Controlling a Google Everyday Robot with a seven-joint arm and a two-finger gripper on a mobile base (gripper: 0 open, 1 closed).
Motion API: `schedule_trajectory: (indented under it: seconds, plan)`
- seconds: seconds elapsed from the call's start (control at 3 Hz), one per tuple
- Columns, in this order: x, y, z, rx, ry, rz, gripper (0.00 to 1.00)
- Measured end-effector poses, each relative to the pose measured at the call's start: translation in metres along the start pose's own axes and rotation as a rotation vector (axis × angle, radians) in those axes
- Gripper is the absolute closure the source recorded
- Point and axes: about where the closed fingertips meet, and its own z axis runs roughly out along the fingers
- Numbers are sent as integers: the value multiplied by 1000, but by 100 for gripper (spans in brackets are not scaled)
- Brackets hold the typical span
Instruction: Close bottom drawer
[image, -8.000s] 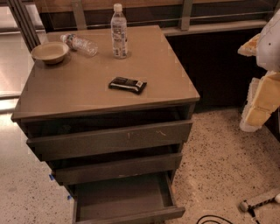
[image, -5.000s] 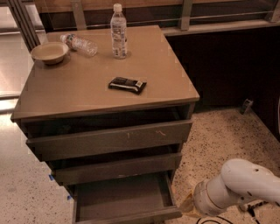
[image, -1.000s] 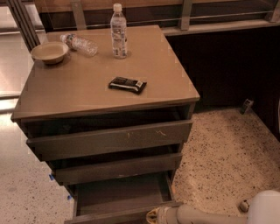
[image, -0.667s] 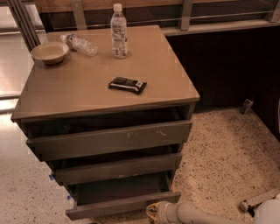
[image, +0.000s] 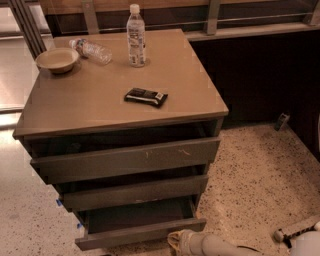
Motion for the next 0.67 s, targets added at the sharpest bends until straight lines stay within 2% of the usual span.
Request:
schedule_trajectory:
  seconds: [0.33, 0.67]
  plan:
    - [6, -17, 9, 76, 8, -29, 100]
    - [6, -38, 19, 129, 4, -56, 100]
